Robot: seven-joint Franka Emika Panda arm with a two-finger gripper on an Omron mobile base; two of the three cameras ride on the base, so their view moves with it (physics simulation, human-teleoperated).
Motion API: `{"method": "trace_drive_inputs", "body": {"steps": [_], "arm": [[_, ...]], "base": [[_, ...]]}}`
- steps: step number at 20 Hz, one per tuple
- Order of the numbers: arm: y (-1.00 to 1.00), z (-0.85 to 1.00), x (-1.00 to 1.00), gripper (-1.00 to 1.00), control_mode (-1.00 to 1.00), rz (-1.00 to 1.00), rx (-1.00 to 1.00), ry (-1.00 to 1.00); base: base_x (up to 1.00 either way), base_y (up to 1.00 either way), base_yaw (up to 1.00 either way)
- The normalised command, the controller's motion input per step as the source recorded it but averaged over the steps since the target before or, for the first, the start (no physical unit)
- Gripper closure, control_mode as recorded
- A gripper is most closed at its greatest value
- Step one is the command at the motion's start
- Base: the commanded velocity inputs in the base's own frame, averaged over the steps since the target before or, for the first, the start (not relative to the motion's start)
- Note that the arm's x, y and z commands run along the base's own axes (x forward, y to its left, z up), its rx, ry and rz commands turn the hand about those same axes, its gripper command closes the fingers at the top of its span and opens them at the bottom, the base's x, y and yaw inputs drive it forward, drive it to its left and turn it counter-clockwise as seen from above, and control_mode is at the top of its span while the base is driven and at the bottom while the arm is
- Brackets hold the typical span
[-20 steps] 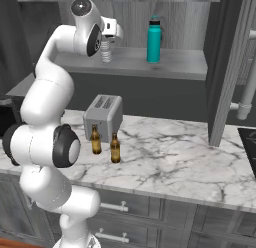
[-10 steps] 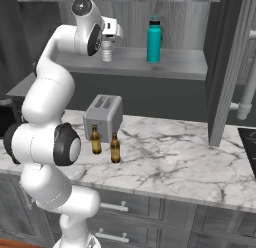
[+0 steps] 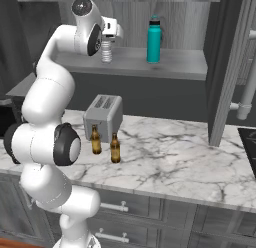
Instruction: Sort all alcoholic drinks to one cabinet, and non-alcoholic drinks to the other.
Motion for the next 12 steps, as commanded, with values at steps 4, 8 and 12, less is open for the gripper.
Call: {"method": "trace_drive_inputs", "body": {"steps": [4,8,12], "arm": [[0.00,0.00,-0.29,-1.00,-1.00,-0.01,0.00,0.01],[0.00,0.00,-0.46,-1.00,-1.00,-0.02,0.00,0.00],[0.00,0.00,-0.46,-1.00,-1.00,-0.02,0.00,0.00]], "base": [[0.00,0.00,0.00],[0.00,0.00,0.00],[0.00,0.00,0.00]]}}
